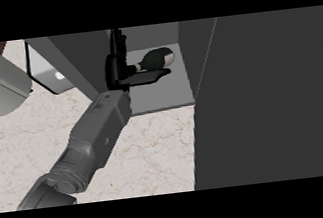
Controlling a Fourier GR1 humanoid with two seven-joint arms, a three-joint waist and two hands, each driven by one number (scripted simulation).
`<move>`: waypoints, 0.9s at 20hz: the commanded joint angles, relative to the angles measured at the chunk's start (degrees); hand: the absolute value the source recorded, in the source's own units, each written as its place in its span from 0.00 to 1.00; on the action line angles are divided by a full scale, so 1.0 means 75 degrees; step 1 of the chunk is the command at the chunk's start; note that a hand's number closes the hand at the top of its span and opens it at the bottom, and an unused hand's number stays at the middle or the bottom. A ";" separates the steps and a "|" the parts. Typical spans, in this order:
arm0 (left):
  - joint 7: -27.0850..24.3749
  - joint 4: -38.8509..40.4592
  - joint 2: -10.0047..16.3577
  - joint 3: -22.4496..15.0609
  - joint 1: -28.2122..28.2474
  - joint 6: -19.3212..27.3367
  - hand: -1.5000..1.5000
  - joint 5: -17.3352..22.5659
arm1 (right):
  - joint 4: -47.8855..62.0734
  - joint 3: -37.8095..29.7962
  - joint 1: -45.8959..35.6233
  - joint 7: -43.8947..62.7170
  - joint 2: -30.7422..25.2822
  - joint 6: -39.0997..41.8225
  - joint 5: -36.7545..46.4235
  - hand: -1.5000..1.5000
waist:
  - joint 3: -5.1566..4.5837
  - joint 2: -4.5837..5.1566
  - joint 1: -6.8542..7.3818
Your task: Pick up the wine, place it into the cabinet and close the cabinet
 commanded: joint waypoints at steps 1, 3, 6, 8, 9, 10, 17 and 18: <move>-0.0060 -0.0286 0.0010 -0.0273 0.0640 -0.0053 0.00 0.0598 | -0.0016 -0.0063 0.0189 -0.0325 0.0000 0.0097 -0.0031 0.00 | 0.0018 -0.0088 0.0131; 0.0105 -0.0519 0.0011 -0.0633 0.0854 0.0024 0.00 0.0788 | -0.0232 -0.0107 0.0149 -0.0063 -0.0012 0.0042 -0.0203 0.00 | 0.0017 -0.0119 0.0168; 0.0193 -0.1243 0.0010 -0.1392 0.1262 0.0265 0.00 0.1273 | -0.0130 -0.0042 0.0157 -0.0091 0.0041 -0.0056 -0.0123 0.00 | 0.0016 -0.0126 0.0131; 0.0191 -0.1831 0.0011 -0.2042 0.1876 0.0293 0.00 0.1542 | -0.0222 0.0019 0.0057 0.0121 0.0013 -0.0111 0.0032 0.00 | 0.0013 -0.0141 0.0173; 0.0392 -0.2178 0.0011 -0.2247 0.1960 0.0440 0.00 0.1623 | -0.0372 -0.0520 0.0133 0.0116 -0.0192 0.0003 -0.0405 0.00 | 0.0019 -0.0129 0.0311; 0.0534 -0.2598 0.0011 -0.2790 0.2133 0.0929 0.00 0.1841 | -0.0218 -0.0317 -0.0132 0.0252 -0.0084 -0.0111 -0.0300 0.00 | 0.0016 -0.0136 0.0263; 0.0848 -0.5722 0.0011 -0.4689 0.3811 0.2873 0.00 0.1996 | -0.0449 -0.0106 0.0166 0.0091 -0.0038 -0.0268 0.0321 0.00 | 0.0020 -0.0166 0.0601; 0.0793 -0.5787 0.0011 -0.4893 0.3656 0.3245 0.00 0.2166 | -0.0314 -0.0446 -0.0310 0.0340 -0.0133 -0.0356 0.0025 0.00 | 0.0017 -0.0127 0.0543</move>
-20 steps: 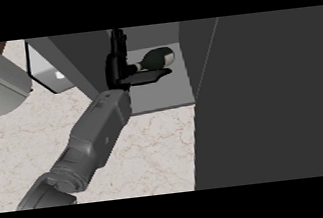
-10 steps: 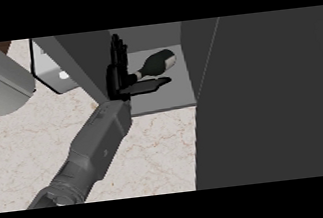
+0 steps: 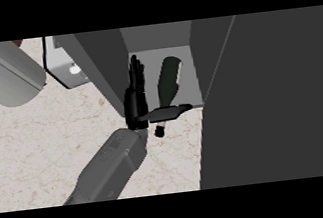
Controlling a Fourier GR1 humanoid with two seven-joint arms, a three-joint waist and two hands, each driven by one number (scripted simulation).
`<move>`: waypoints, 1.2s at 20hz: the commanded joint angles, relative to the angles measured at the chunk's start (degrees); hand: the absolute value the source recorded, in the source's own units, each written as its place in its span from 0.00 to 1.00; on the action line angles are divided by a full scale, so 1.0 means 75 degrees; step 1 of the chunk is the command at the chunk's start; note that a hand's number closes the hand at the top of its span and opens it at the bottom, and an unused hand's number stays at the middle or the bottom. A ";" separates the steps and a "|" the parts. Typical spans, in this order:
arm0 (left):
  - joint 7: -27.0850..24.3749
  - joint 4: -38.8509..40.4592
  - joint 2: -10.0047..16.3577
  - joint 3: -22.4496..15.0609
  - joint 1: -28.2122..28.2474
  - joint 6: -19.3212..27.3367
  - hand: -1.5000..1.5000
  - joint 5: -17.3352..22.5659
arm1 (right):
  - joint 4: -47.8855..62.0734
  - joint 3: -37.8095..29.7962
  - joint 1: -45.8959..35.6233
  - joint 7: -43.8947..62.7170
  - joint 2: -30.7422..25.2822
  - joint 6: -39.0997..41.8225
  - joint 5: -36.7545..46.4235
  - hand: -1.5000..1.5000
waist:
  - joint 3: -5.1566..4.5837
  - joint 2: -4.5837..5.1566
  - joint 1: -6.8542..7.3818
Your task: Pick up the wine, place it into the cabinet and close the cabinet
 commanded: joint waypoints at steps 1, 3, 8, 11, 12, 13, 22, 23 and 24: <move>0.0086 -0.1721 0.0000 -0.1120 0.1025 0.1037 0.00 0.0001 | -0.0767 -0.0208 0.0624 -0.0028 -0.0174 0.0180 -0.0273 0.00 | 0.0005 -0.0008 0.0088; 0.0208 -0.2131 0.0127 -0.0721 0.1456 0.0612 0.00 -0.0531 | -0.0708 -0.0437 0.0431 0.0078 -0.0208 0.0084 -0.0329 0.00 | 0.0003 0.0009 0.0164; 0.0514 -0.3990 0.0246 -0.1603 0.2724 0.1258 0.00 -0.0962 | -0.0880 -0.0381 0.0541 0.0221 -0.0194 0.0055 -0.0320 0.00 | 0.0004 -0.0002 0.0180; 0.1076 -0.5429 0.0580 -0.1749 0.3126 0.2115 0.00 -0.1219 | -0.0543 -0.0350 0.0963 -0.0383 -0.0205 0.0345 -0.0389 0.00 | 0.0010 -0.0004 0.0193; 0.1081 -0.5272 0.0367 -0.1876 0.3167 0.2284 0.00 -0.1405 | -0.1091 -0.0458 0.0849 0.0111 -0.0306 0.0261 -0.0601 0.00 | 0.0006 0.0004 0.0146; 0.1581 -0.5810 0.0812 -0.1646 0.3115 0.2405 0.00 -0.1394 | -0.0148 -0.0165 0.0282 -0.0370 -0.0066 0.0128 -0.0065 0.00 | 0.0004 0.0016 0.0198; 0.1555 -0.8103 0.1729 -0.2370 0.5100 0.2347 0.00 -0.2075 | -0.0519 -0.0034 0.1095 -0.0447 -0.0133 0.0547 -0.0421 0.00 | 0.0006 0.0008 0.0187; 0.1779 -0.7787 0.1987 -0.1802 0.4634 0.1898 0.00 -0.2020 | -0.0513 -0.0300 0.0550 0.0028 -0.0197 0.0334 -0.0670 0.00 | 0.0001 0.0028 0.0157; 0.1534 -0.8292 0.1902 -0.2401 0.5209 0.2197 0.00 -0.2157 | -0.0702 -0.0063 0.0663 0.0339 -0.0138 0.0364 -0.0955 0.00 | 0.0002 0.0007 0.0192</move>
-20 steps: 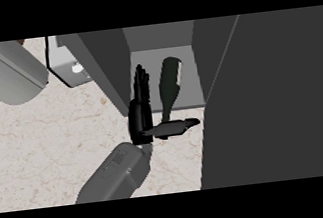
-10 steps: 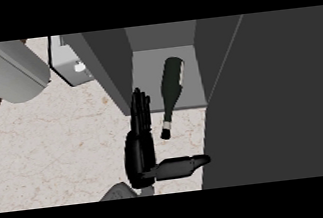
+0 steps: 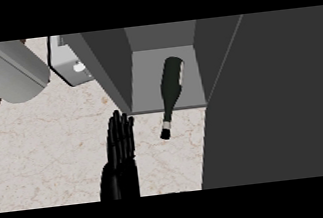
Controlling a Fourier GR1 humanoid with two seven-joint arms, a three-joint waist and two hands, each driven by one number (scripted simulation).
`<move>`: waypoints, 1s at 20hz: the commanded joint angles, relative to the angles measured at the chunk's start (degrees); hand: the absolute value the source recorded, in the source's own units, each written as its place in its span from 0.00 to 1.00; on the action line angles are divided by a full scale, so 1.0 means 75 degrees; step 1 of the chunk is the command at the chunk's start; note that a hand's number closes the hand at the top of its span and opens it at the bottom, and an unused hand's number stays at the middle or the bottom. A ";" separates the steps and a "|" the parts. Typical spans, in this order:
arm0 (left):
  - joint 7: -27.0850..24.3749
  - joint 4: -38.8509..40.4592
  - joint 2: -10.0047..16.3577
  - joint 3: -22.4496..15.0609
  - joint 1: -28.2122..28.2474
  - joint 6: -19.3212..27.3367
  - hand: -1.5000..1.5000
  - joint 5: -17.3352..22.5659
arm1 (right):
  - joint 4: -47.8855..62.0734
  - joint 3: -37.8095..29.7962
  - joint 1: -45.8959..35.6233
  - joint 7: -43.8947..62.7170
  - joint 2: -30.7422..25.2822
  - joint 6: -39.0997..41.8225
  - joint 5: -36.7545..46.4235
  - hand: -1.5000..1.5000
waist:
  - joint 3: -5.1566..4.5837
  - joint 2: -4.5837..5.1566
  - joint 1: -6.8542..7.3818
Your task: Pick up the wine, place it into the cabinet and close the cabinet
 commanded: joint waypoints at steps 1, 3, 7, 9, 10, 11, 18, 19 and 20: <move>0.0137 -0.0817 0.0567 -0.0099 0.0405 -0.0317 0.00 -0.0135 | -0.0683 0.0445 -0.0105 0.0815 0.0164 -0.0190 -0.0565 0.00 | -0.0006 0.0002 -0.0005; 0.0028 -0.1406 0.1137 -0.0122 0.1092 -0.0585 0.00 -0.0067 | -0.0362 0.0387 0.0260 0.0262 0.0118 0.0177 -0.0670 1.00 | -0.0002 0.0004 0.0016; 0.0050 -0.1904 0.1616 -0.0257 0.1538 -0.0860 0.00 -0.0163 | -0.0420 -0.0146 -0.0126 0.0928 -0.0322 0.0475 -0.1482 1.00 | -0.0003 0.0011 0.0019; 0.0457 -0.2372 0.1996 0.0099 0.1392 -0.1096 0.00 0.0012 | -0.0559 0.0286 0.0567 0.0366 -0.0265 0.0838 -0.1115 1.00 | 0.0002 0.0008 -0.0029; 0.0017 -0.1880 0.1752 0.0030 0.1474 -0.1309 0.00 -0.0093 | -0.0942 0.0112 0.0882 0.0342 -0.0380 0.0985 -0.1330 1.00 | 0.0000 0.0008 -0.0062; 0.0386 -0.2536 0.2202 0.0117 0.1636 -0.1279 0.00 -0.0046 | -0.0672 0.0047 0.0428 0.0489 -0.0317 0.0828 -0.1318 1.00 | 0.0000 0.0009 -0.0019; -0.0113 -0.2736 0.2749 0.1043 0.2295 -0.2039 0.00 0.0512 | -0.0686 0.1493 0.0922 0.1242 0.0293 0.0529 -0.1490 1.00 | -0.0012 -0.0005 0.0022; -0.0315 -0.2847 0.3107 0.1231 0.2726 -0.2254 0.00 0.0585 | -0.0767 0.1402 0.1651 0.0887 0.0130 0.0909 -0.1669 1.00 | -0.0002 -0.0016 0.0003; 0.0057 -0.3151 0.3024 0.1327 0.2539 -0.1995 0.00 0.0618 | -0.0636 0.1124 0.1168 0.1211 0.0125 0.0761 -0.1932 1.00 | 0.0000 0.0007 0.0017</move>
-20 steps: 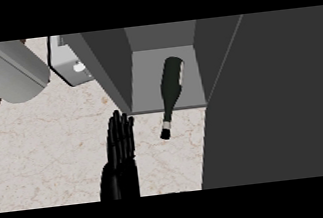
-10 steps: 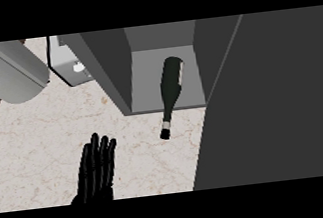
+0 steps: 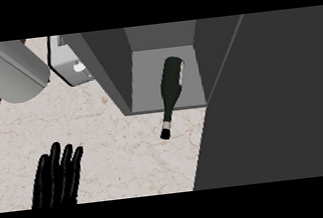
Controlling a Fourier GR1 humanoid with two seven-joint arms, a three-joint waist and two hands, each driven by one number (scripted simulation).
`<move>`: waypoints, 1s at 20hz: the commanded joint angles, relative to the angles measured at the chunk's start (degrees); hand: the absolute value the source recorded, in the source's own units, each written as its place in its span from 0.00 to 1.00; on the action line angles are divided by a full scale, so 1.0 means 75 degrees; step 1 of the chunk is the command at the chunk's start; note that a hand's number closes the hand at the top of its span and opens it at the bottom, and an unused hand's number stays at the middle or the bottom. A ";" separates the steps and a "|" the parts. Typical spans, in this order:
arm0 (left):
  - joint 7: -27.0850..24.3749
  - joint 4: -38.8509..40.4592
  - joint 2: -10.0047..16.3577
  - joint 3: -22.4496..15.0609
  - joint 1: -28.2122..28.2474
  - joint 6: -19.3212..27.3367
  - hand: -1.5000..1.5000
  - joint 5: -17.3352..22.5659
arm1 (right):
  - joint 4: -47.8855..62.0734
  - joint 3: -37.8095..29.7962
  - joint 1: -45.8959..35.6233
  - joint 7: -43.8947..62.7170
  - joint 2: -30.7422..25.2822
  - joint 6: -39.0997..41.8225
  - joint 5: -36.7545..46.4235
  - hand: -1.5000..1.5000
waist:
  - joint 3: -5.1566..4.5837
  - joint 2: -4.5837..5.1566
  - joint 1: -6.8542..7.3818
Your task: Pick up the wine, place it into the cabinet and close the cabinet
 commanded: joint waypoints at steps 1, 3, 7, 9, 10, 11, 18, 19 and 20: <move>-0.0022 -0.0183 0.0426 0.0766 0.0239 -0.0503 0.00 0.0460 | -0.1073 0.0410 0.0401 0.0762 0.0120 -0.0143 -0.1186 1.00 | -0.0004 -0.0001 -0.0022; 0.0011 -0.0354 0.0504 0.1001 0.0325 -0.0536 0.00 0.0543 | -0.0556 0.1139 0.0778 0.0331 0.0192 -0.0373 -0.0871 1.00 | 0.0001 0.0001 -0.0026; -0.0274 -0.0585 0.0962 0.1783 0.1090 -0.1211 0.00 0.1147 | -0.0983 0.1687 0.0292 0.0799 -0.0037 0.0153 -0.0748 1.00 | -0.0007 -0.0014 0.0078; -0.0350 -0.0349 0.1147 0.2473 0.1196 -0.1653 0.00 0.1607 | -0.1045 0.2505 0.0351 0.0758 0.0086 0.0127 -0.0239 1.00 | -0.0014 -0.0030 0.0053; -0.0045 -0.0009 0.0842 0.2401 0.0571 -0.1479 0.00 0.1538 | -0.1047 0.2818 0.0021 0.1079 0.0195 -0.0072 0.0026 1.00 | -0.0012 -0.0003 -0.0043; -0.0229 -0.0224 0.0950 0.2496 0.1033 -0.1628 0.00 0.1527 | -0.1106 0.3149 0.0544 0.0645 0.0168 -0.0004 0.0245 1.00 | -0.0006 -0.0023 -0.0032; -0.0183 0.0085 0.1581 0.3873 0.1666 -0.2884 0.00 0.2258 | -0.0555 0.5021 -0.0004 0.0433 0.0197 -0.1249 0.1468 1.00 | -0.0016 -0.0041 -0.0003; -0.0021 0.0218 0.1626 0.3929 0.1428 -0.2821 0.00 0.2297 | -0.0439 0.5447 -0.0326 0.0560 0.0196 -0.1887 0.1615 1.00 | -0.0026 -0.0048 -0.0034; -0.0064 -0.0046 0.1504 0.3890 0.1736 -0.2792 0.00 0.2362 | -0.0219 0.5593 -0.0258 0.0257 0.0191 -0.2038 0.1861 1.00 | -0.0021 -0.0063 0.0006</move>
